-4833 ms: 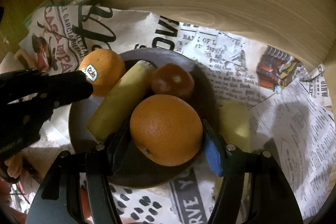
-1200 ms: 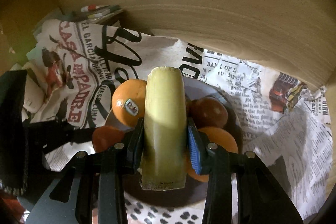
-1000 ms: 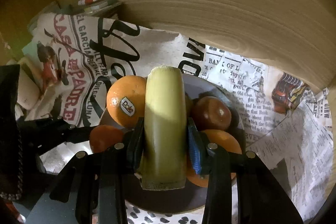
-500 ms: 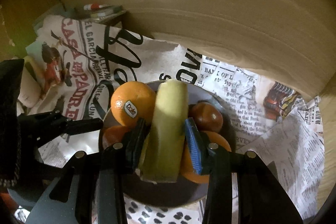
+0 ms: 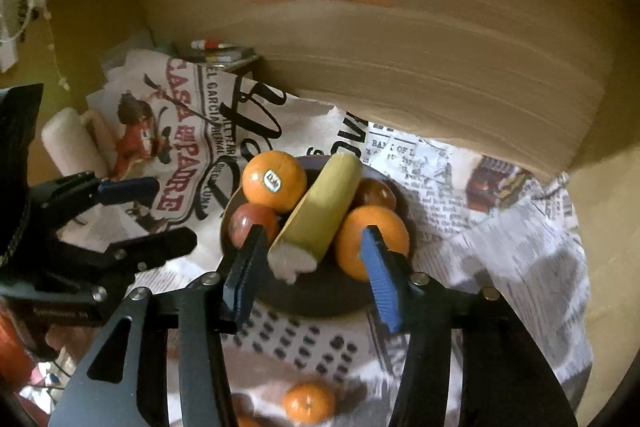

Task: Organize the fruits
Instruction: 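Grasp a tangerine with the right tool while the left tool grasps another tangerine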

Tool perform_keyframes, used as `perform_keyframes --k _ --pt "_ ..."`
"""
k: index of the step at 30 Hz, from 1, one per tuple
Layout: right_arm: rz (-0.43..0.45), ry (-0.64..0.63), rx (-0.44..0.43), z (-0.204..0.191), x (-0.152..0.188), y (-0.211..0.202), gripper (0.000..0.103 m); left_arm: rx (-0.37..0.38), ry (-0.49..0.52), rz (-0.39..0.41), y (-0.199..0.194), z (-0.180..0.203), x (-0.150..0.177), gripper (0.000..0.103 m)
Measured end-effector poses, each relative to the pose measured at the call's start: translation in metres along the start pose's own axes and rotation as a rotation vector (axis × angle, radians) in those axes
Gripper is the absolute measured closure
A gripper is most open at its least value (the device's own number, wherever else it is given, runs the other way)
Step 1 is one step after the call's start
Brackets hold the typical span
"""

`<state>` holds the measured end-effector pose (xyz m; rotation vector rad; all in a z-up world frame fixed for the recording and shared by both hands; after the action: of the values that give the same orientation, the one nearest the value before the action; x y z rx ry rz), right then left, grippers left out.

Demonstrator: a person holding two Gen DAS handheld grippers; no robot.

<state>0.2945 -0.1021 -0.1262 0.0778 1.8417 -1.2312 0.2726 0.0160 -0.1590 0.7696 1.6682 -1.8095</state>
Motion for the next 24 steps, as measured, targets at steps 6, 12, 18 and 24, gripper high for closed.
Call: perform_keyframes --k 6,12,18,24 --pt "0.016 0.037 -0.015 -0.002 0.032 -0.022 0.046 0.005 -0.008 0.000 -0.016 0.009 0.019 0.014" --pt "-0.023 0.073 -0.013 -0.001 0.073 -0.017 0.046 0.002 -0.030 -0.038 -0.015 0.012 0.045 0.012" --pt "-0.090 0.113 -0.013 0.004 0.107 0.002 0.046 -0.021 -0.040 -0.076 -0.009 0.008 0.067 0.012" --pt "-0.138 0.129 -0.032 0.005 0.116 0.016 0.063 -0.025 -0.025 -0.082 -0.010 0.014 0.079 0.012"
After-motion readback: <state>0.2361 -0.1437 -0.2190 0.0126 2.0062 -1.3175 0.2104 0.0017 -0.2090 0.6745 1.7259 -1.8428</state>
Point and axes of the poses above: each gripper's, at about its wrist camera, not at the fingertips, and y roughly the way its jaws point, z to its right, x to its underside, the point moved 9 cm from there along y, roughly the way its jaws point, and after that the axes turned 6 degrees about -x, right-handed, at the moved point
